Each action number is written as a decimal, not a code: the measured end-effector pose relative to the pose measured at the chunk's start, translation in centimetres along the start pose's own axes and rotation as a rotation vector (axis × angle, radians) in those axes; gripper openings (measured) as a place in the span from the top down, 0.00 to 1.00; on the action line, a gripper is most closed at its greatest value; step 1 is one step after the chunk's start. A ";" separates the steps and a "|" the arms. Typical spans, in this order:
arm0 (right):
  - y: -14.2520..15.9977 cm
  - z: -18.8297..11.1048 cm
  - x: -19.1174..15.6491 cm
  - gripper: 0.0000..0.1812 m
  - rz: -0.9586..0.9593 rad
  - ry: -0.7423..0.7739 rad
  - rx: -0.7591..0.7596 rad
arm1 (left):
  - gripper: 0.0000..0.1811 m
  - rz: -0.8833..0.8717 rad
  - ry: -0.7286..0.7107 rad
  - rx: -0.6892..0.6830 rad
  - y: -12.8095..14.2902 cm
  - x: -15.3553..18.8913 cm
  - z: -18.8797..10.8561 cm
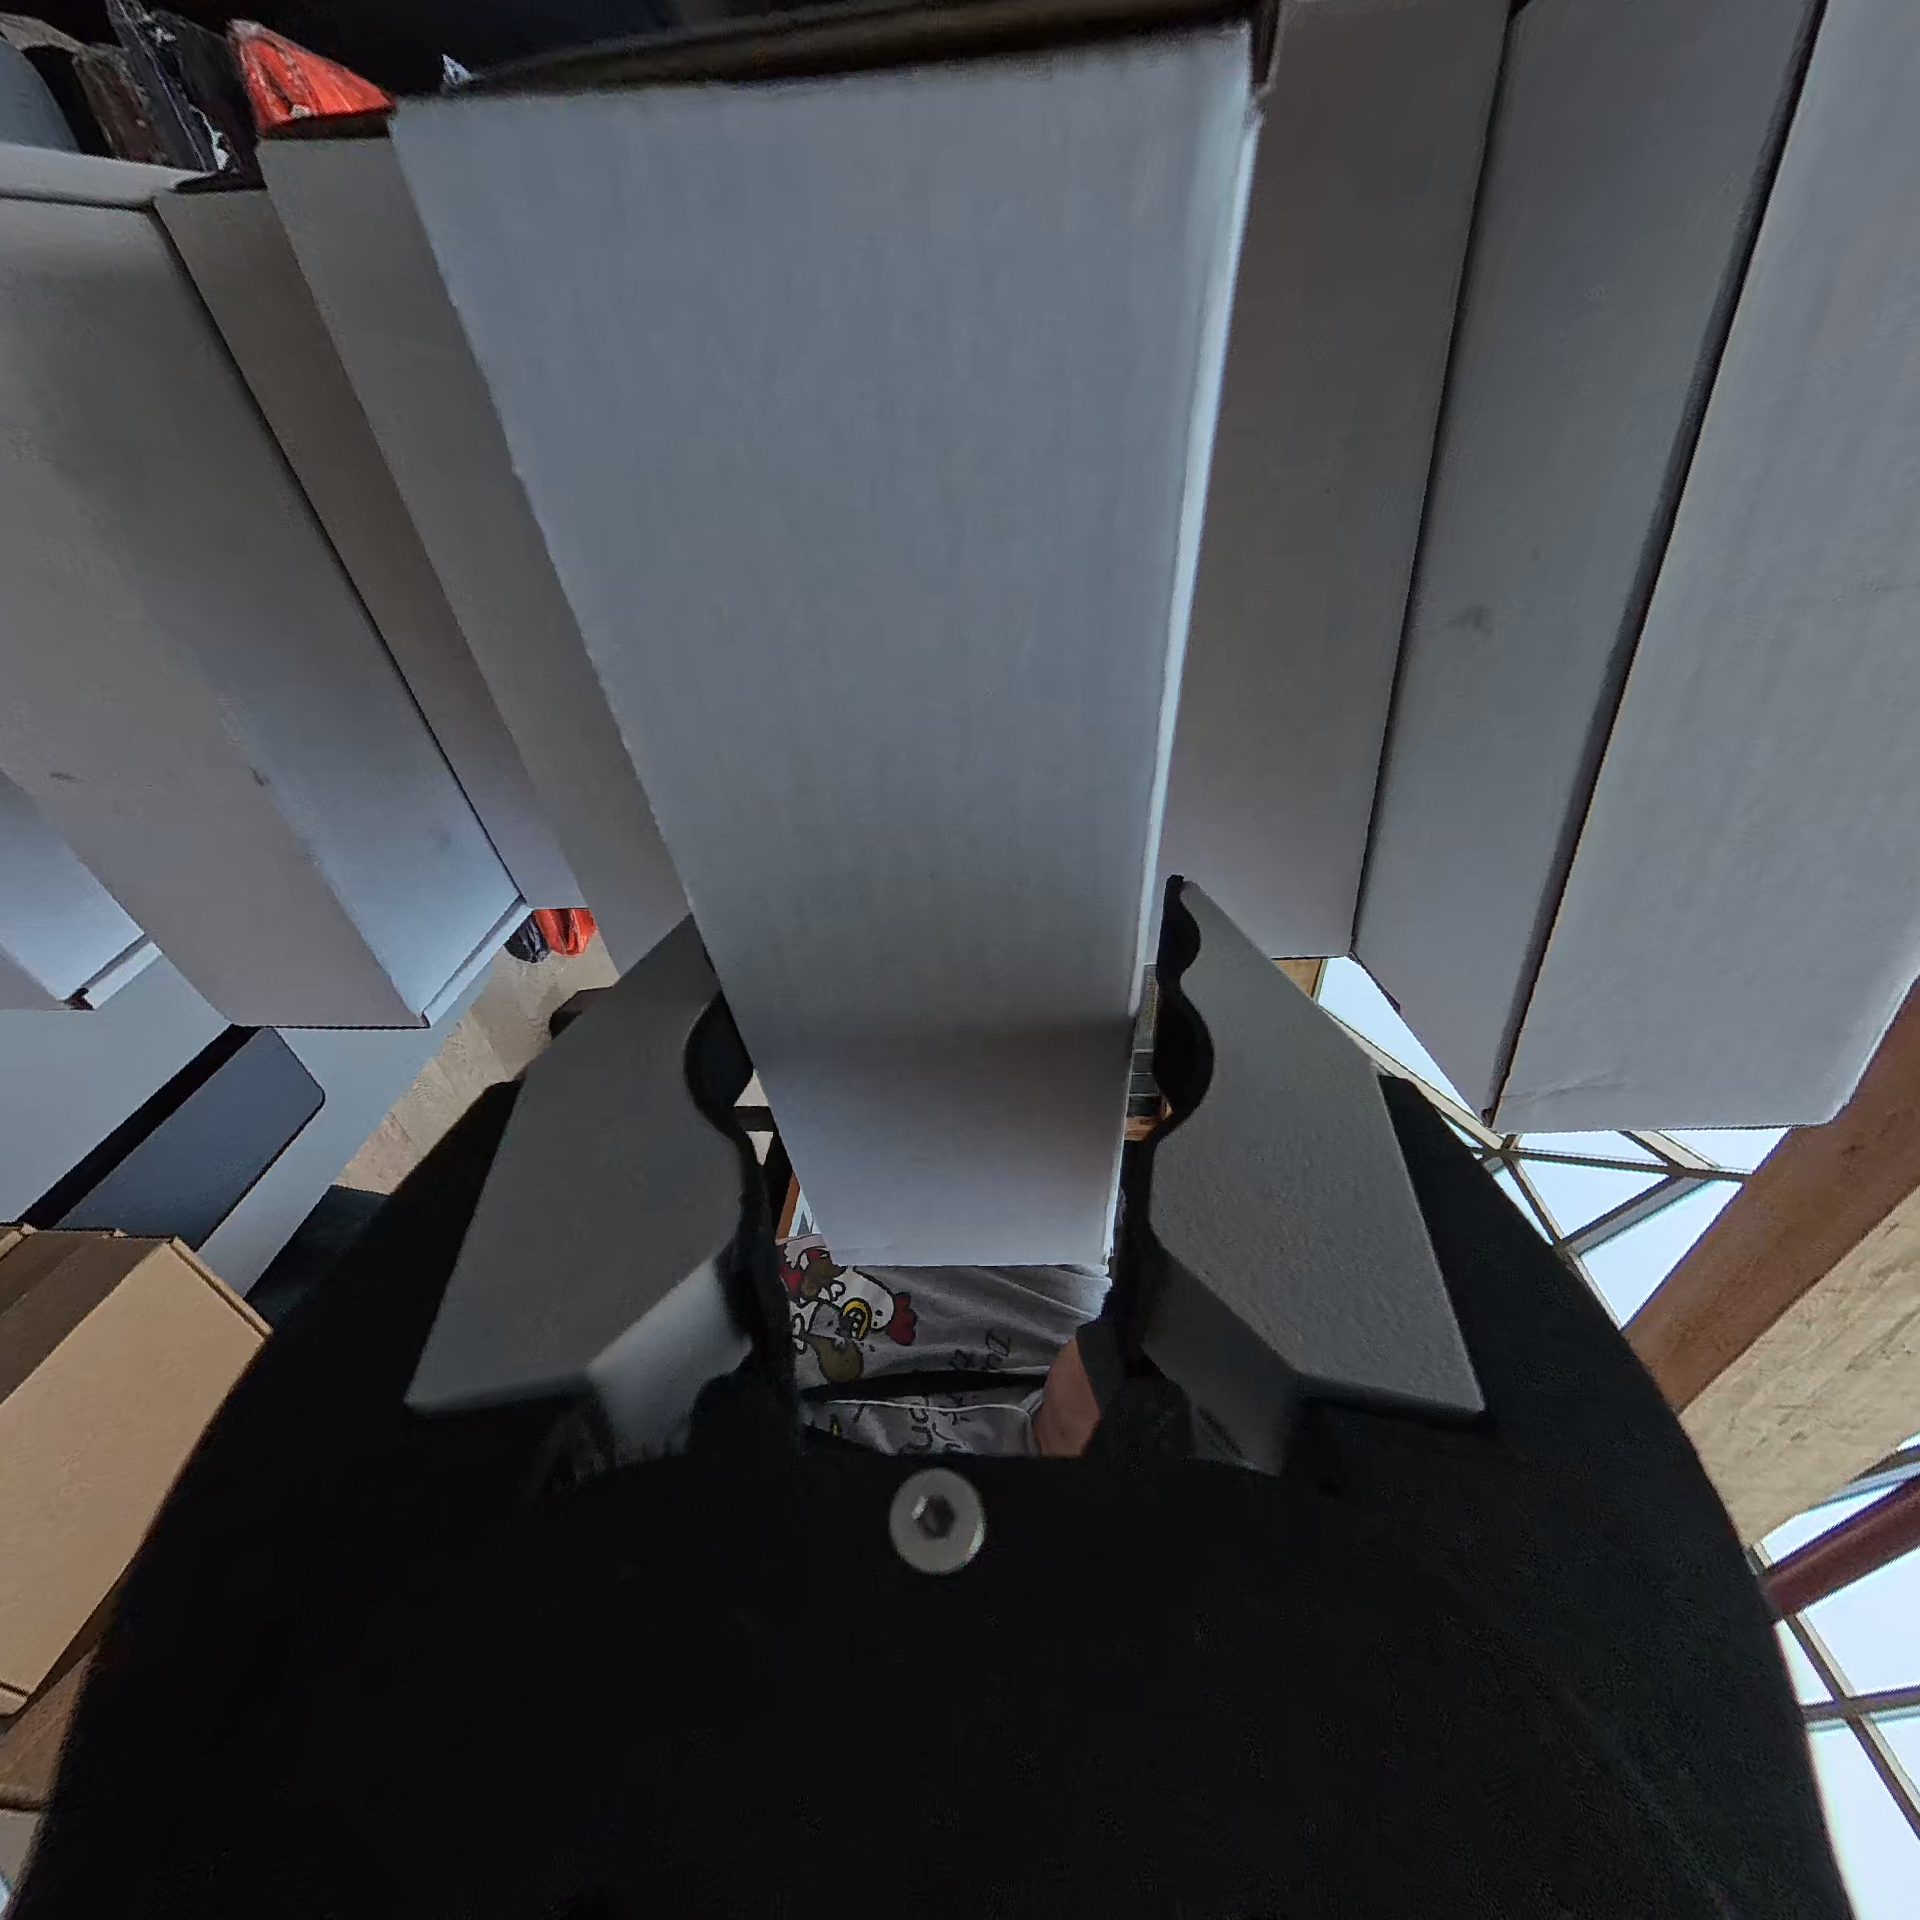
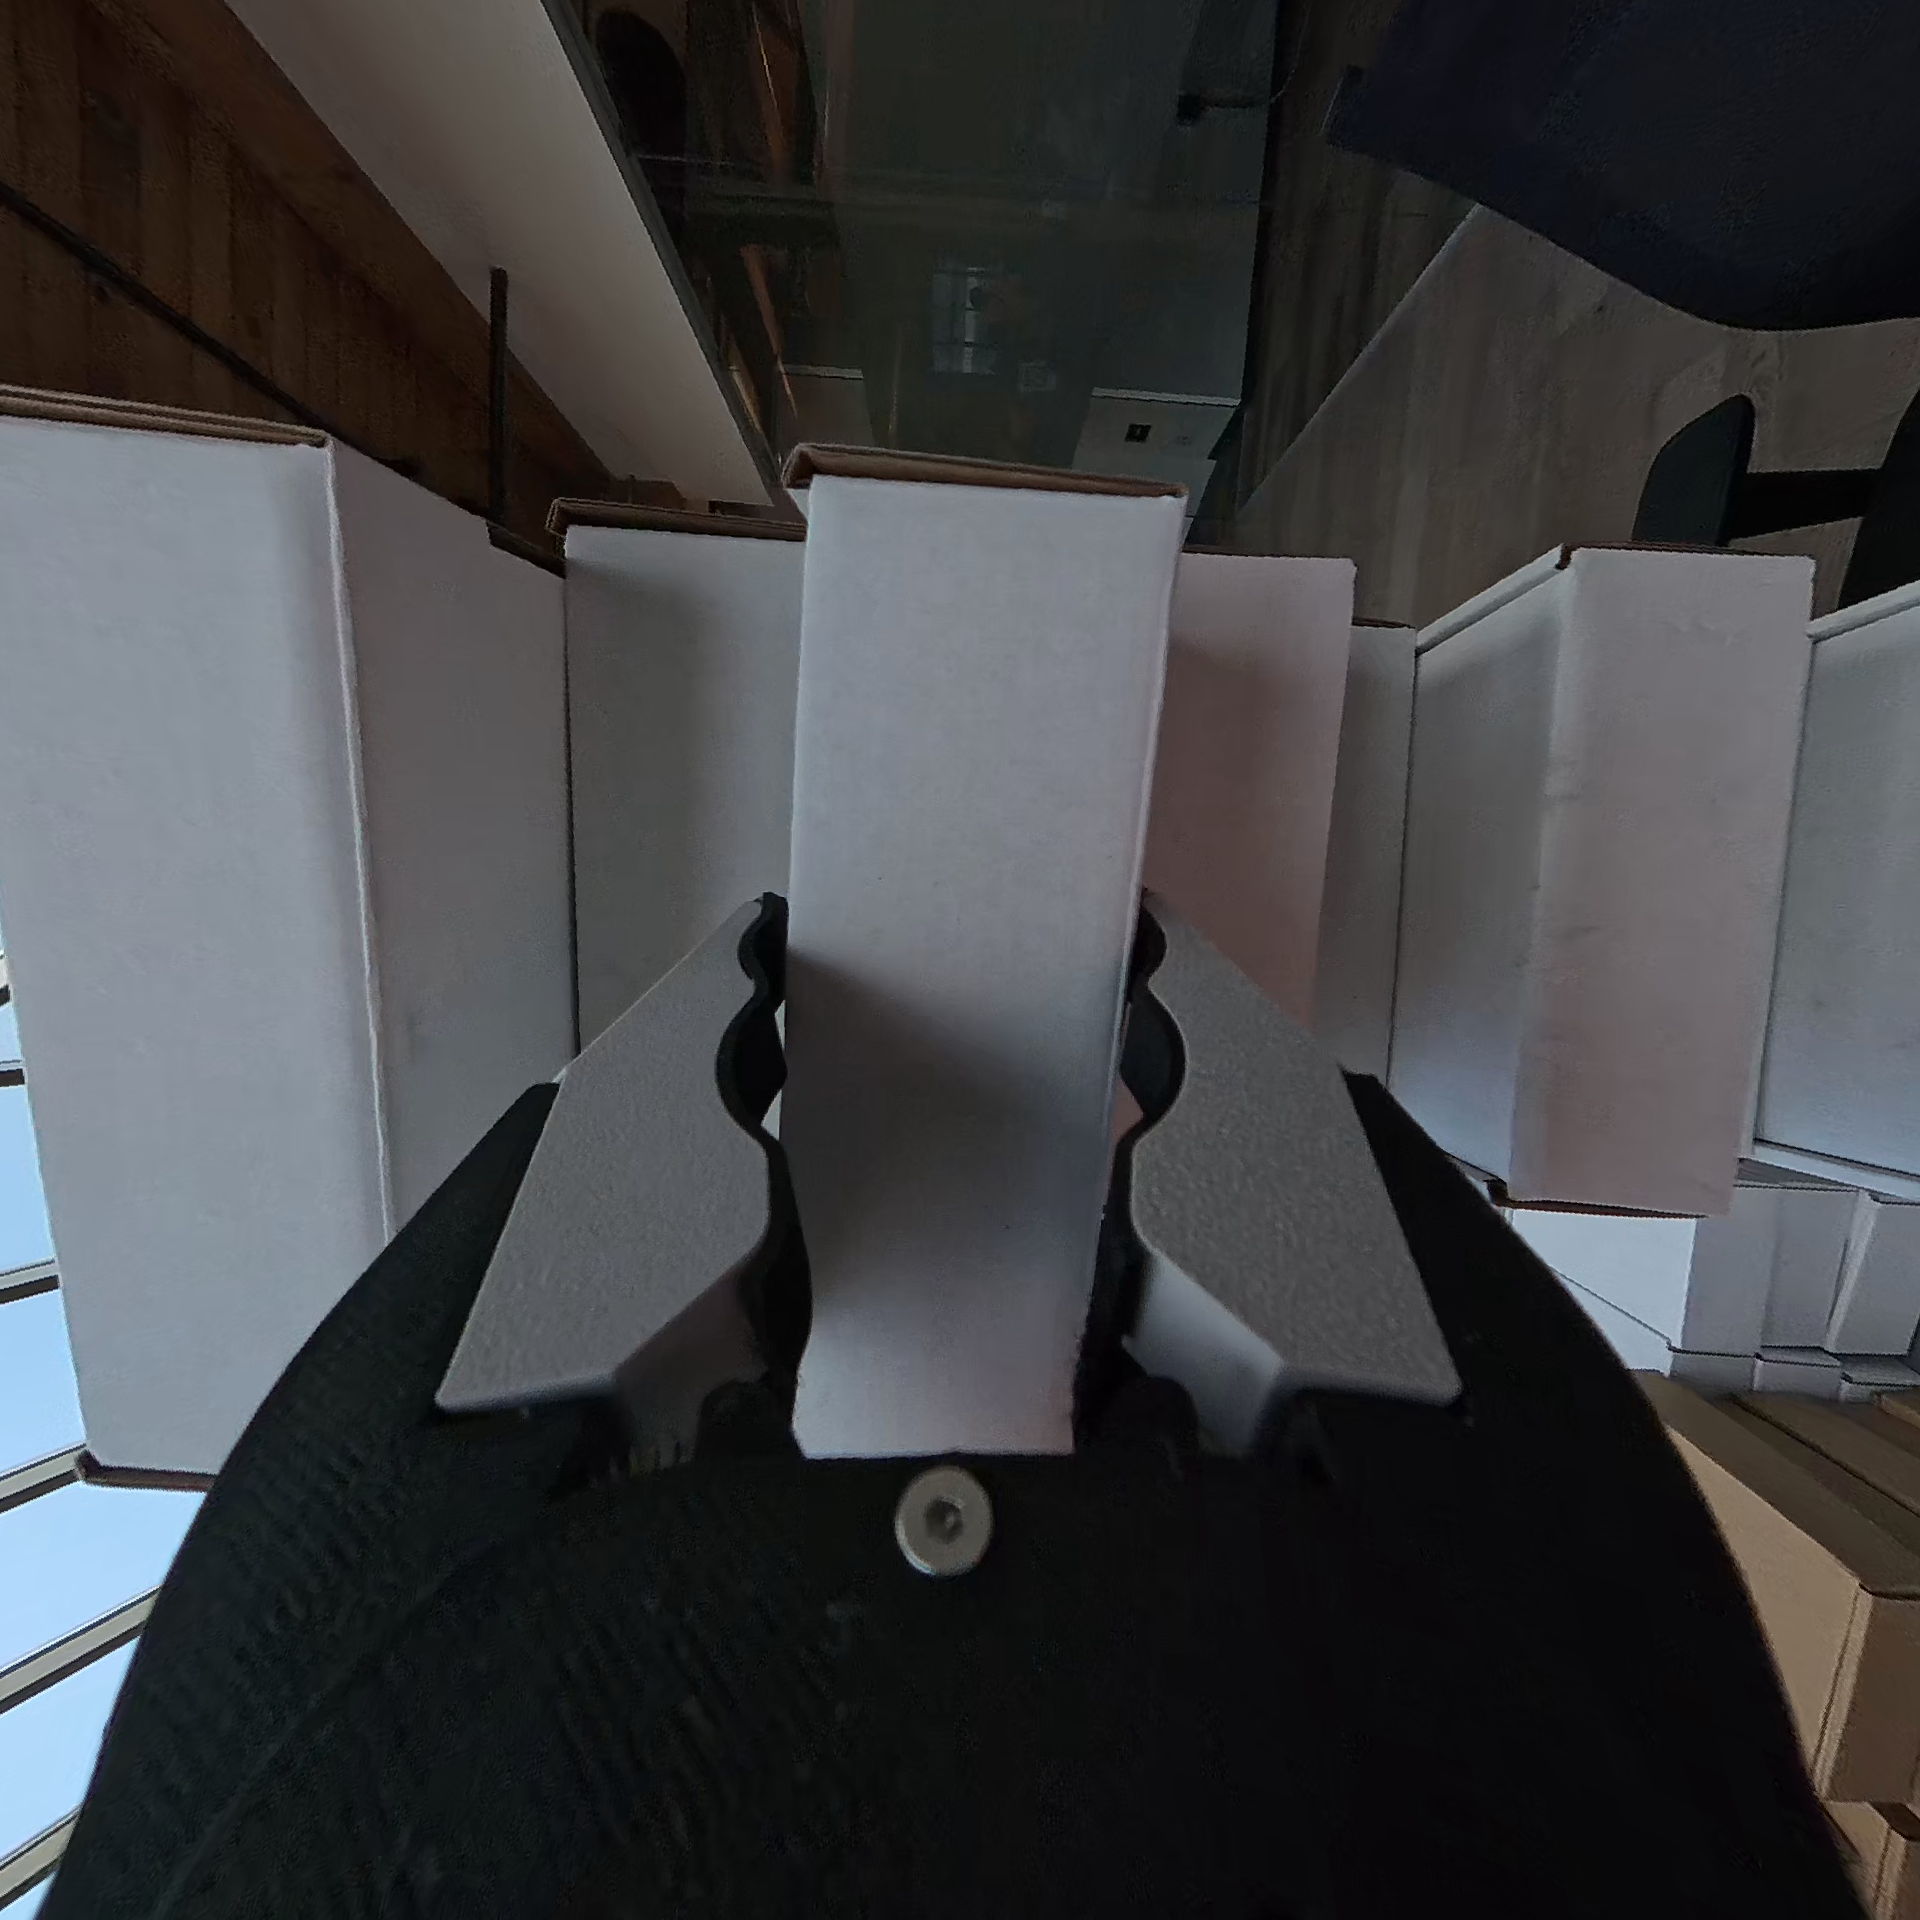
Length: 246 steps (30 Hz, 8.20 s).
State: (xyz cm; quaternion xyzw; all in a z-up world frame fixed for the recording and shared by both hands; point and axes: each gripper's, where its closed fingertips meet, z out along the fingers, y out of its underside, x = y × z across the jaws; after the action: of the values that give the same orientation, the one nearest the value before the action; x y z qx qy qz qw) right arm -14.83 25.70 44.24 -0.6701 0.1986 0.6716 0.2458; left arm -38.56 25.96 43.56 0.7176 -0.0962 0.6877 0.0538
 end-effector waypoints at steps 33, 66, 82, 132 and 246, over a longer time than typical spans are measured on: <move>-1.3 -0.4 0.6 0.62 -0.099 0.115 0.086 | 0.60 0.035 -0.049 0.066 -1.2 0.1 0.4; -2.3 -1.5 0.3 0.60 -0.116 0.092 0.138 | 0.53 0.016 -0.012 0.137 -2.1 0.1 -0.4; -2.6 -1.8 0.4 0.70 -0.116 0.085 0.132 | 0.60 0.022 -0.052 0.143 -2.6 0.0 -0.2; -3.6 -0.5 0.6 0.70 -0.078 0.014 0.096 | 0.60 -0.002 0.004 0.107 -1.4 0.1 0.3; 69.0 -27.3 3.8 0.49 -1.736 0.949 0.382 | 0.48 1.320 -1.401 0.798 69.7 -2.7 -0.8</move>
State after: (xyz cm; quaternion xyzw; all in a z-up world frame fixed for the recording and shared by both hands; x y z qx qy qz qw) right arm -33.97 -45.57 35.47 -0.7305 -0.1767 -0.1190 0.6488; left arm -54.18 -41.67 37.05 0.7265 -0.2450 -0.0085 -0.6420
